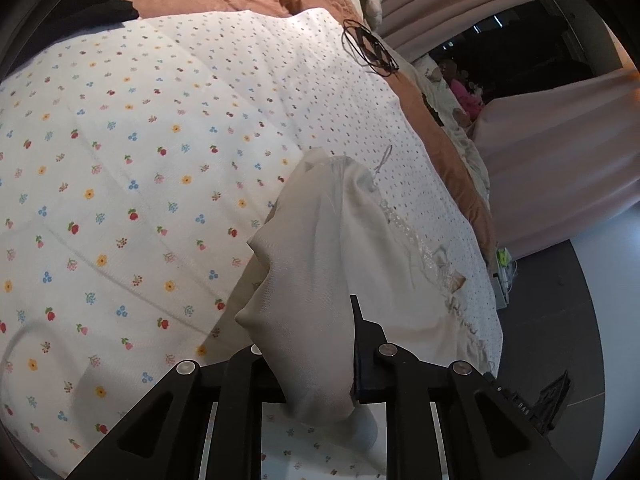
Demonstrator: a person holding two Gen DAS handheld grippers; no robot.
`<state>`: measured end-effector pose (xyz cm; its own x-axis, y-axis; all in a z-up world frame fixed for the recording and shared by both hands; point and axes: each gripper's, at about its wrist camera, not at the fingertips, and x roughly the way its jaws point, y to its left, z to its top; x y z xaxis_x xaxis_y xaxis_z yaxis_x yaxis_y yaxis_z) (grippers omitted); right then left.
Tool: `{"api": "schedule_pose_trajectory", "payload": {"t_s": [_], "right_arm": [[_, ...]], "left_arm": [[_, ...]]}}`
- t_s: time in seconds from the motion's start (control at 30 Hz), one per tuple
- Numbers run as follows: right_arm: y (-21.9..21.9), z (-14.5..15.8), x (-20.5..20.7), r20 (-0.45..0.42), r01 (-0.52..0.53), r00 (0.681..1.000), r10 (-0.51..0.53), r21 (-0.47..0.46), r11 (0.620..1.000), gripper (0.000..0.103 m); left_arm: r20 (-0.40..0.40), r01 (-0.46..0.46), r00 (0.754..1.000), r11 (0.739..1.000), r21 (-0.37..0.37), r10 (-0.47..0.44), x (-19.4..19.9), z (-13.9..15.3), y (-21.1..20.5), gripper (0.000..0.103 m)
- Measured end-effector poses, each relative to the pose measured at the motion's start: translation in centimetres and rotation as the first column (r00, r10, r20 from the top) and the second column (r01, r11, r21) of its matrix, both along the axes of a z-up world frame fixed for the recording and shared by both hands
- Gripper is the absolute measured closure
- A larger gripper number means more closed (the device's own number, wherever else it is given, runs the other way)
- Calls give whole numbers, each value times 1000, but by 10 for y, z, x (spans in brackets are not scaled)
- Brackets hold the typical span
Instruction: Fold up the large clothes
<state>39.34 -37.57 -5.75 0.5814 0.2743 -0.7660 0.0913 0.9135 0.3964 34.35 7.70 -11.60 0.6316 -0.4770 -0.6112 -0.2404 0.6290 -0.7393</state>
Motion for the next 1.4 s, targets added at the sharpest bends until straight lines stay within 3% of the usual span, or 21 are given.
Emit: {"api": "schedule_pose_trajectory", "payload": {"t_s": [0.47,0.77,1.07,1.4], "right_arm": [[40,-10,-90,-39,-101,994,101,7,995,82],[42,-68,-97,-153,-93,983,100,51,994,82],[34,-77,-90,-174,-71,981,86,94,993,89],[3,-86,-108,-156,-39,984,86,280,959,89]], "left_arm": [[93,53,994,999,-6,-52,9,49,-18,85],[161,111,981,994,18,-112,9,90,-46,86],[254,194,945,979,63,-204,8,152,-99,86],[319,303,889,945,127,-328,9,216,-182,86]]}}
